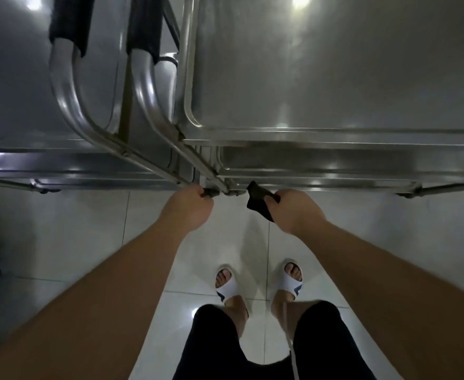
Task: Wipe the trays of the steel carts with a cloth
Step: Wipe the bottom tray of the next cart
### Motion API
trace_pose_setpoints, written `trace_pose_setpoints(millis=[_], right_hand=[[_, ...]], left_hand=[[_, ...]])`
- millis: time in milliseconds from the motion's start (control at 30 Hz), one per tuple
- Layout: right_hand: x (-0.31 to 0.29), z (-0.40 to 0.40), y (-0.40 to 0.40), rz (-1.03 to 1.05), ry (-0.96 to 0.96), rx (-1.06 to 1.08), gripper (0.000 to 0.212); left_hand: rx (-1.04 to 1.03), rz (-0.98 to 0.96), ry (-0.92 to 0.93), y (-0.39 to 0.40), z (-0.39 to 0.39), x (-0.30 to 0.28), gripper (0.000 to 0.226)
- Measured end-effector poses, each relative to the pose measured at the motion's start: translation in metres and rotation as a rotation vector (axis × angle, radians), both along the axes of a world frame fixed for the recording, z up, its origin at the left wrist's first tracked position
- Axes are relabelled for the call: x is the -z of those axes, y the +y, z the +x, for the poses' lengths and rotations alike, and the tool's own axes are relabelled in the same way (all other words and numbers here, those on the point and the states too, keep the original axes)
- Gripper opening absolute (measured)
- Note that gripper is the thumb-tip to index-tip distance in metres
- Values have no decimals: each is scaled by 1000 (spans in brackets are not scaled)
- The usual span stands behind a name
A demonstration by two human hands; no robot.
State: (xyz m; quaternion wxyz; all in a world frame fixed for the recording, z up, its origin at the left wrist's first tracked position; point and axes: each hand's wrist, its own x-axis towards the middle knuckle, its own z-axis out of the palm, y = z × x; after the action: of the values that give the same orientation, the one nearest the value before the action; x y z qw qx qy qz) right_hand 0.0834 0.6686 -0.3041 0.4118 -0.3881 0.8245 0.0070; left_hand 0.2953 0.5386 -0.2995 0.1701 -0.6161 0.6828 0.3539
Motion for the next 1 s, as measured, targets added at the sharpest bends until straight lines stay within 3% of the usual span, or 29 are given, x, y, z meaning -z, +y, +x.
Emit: trace_pose_setpoints(millis=[100,200,267,400,533,633,867,933,1000], right_hand=[[28,2,-21,-11,63,-18,42],[59,4,-42,-193,145,-43,43],[81,4,-58,-353,193,-89,39],[125,9,-89,-542,322,-212,40],[169,24,-121,-715,391,-270,41],[192,38,-137,-834,361,-293,38],[231,36,-144,-716,265,-464,56],[233,15,-132,-678,289,-416,60],[236,-24,-111,-632,332,-313,63]], left_hand=[[-60,7,53,-27,-4,43,42],[-234,4,313,-45,-12,80,42],[-335,-98,480,-50,-15,100,28],[-397,-370,691,-61,-19,136,24],[-475,-458,1016,-72,-33,155,14],[-465,-538,1125,-71,-41,163,18],[-576,-522,1296,-67,-55,171,18],[-566,-523,1287,-67,-55,171,28],[-542,-526,1246,-67,-54,170,24]])
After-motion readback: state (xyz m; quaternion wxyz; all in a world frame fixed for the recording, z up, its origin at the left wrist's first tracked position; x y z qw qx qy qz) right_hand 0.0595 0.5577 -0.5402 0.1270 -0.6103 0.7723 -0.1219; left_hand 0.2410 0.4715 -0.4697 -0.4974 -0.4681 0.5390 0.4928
